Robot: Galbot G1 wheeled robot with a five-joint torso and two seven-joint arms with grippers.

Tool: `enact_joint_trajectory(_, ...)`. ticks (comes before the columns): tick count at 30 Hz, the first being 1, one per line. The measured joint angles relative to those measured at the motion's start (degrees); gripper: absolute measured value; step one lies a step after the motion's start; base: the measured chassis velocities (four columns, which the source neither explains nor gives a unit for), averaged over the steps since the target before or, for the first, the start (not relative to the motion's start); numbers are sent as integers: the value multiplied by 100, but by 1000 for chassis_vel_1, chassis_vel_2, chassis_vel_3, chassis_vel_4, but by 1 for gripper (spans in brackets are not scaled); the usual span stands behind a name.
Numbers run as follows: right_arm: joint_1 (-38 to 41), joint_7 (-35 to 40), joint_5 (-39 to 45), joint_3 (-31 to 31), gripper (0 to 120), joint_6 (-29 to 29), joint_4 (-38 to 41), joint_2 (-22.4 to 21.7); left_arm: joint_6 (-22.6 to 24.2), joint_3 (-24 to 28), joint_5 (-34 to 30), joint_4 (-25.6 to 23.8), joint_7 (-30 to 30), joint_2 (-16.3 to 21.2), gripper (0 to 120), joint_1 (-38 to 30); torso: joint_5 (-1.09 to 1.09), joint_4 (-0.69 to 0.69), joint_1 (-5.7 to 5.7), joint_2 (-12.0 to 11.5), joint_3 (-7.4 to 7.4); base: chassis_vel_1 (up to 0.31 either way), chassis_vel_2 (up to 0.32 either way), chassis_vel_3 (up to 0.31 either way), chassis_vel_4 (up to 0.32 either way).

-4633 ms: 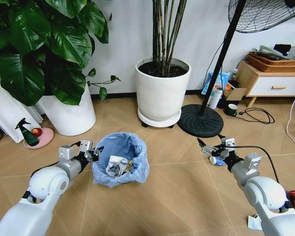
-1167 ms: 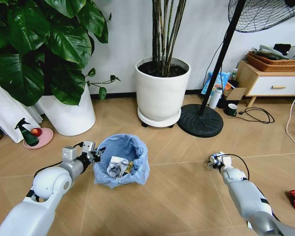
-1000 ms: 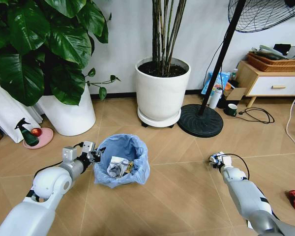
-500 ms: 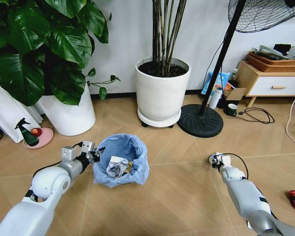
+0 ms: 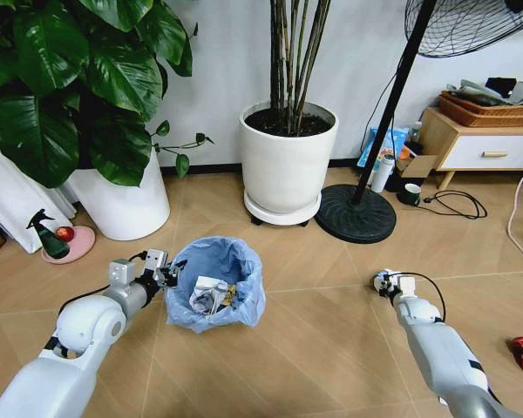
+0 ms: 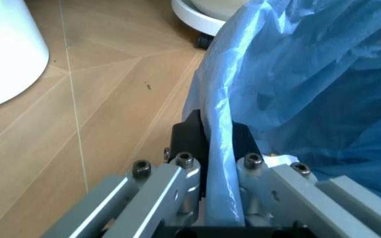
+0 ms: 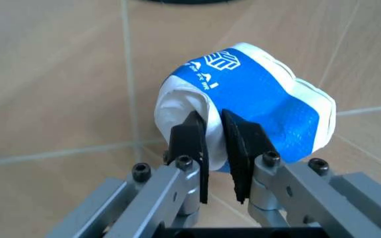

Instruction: Pick up the trash bin and place the garbage on the floor into it.

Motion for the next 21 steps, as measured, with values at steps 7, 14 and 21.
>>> enact_joint_trajectory(7, -502, -36, 627, -76, 8, -164, 1554, -284, 10, 37, 1, -7, -16, 2, 1, 1, 4, 1, 0, 0, 0, 0, 0, 0, 0)
enact_joint_trajectory(14, -617, -208, 1348, -537, 8, -250, 2972, -623, 30, 55, -12, 1, -18, 22, 1, -21, 1, 1, -1, 0, 0, 0, 0, 0, 0)
enact_joint_trajectory(21, -676, -119, 1945, -910, 8, -545, 4251, -858, 44, 85, -29, 31, -29, 23, 1, -64, 0, 2, 0, 0, 0, 0, 0, 0, 0)
